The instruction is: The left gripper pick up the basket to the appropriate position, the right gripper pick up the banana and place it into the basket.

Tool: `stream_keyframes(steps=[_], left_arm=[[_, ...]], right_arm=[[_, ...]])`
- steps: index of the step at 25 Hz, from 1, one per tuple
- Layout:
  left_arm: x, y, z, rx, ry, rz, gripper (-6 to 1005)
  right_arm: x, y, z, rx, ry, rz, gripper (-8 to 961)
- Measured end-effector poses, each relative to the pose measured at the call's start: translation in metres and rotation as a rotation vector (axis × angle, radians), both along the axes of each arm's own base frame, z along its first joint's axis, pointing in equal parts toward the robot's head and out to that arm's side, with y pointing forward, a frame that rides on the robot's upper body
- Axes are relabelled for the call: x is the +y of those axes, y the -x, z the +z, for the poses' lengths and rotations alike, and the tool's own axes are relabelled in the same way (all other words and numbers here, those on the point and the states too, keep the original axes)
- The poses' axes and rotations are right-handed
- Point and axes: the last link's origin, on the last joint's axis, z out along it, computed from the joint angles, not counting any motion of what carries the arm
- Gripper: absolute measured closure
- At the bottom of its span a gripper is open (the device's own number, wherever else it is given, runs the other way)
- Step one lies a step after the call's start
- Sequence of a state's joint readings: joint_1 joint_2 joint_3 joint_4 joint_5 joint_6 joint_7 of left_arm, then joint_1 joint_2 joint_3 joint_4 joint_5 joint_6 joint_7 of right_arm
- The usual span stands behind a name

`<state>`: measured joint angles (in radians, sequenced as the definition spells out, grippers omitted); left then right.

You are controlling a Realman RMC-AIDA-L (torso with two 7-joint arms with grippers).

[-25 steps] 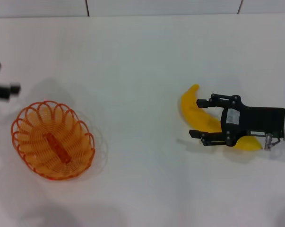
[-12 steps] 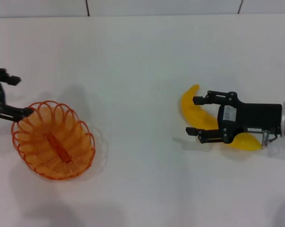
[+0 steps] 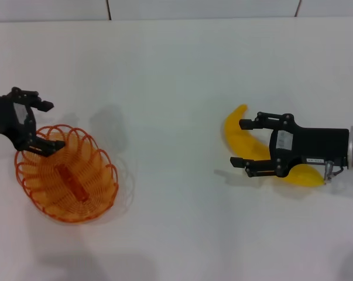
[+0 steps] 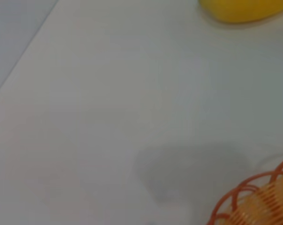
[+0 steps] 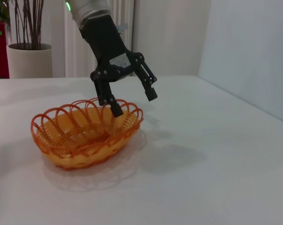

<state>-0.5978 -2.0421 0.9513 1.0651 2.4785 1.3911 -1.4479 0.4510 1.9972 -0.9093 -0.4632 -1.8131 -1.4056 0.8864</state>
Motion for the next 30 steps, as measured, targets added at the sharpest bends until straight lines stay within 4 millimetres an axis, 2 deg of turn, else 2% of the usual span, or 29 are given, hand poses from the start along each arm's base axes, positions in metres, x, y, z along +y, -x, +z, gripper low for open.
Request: stream_keyframes(steps=[9,15,20,23,28,30], left_arm=[[0.005,-0.002,-0.009,0.001,0.014,0.028,107],[0.017,0.003,-0.019,0.049,-0.014,0.102,220],[0.021,-0.004,-0.022,0.012,-0.023,0.081,314],[0.02,-0.007,-0.023,0.007,-0.012,0.067,526],[0.018,-0.005,-0.026,0.019,0.0,0.07,758],[0.018,-0.004,-0.026,0.019,0.001,0.071,794]], right_arm=[[0.0,0.0,0.0,0.0,0.0,-0.001,119],[0.0,0.0,0.0,0.0,0.0,0.001,119],[0.0,0.0,-0.001,0.001,0.001,0.0,119],[-0.001,-0.001,-0.001,0.001,0.001,-0.004,119],[-0.001,-0.001,-0.001,0.002,0.001,-0.004,119],[-0.001,-0.001,-0.001,0.002,0.002,-0.004,119]])
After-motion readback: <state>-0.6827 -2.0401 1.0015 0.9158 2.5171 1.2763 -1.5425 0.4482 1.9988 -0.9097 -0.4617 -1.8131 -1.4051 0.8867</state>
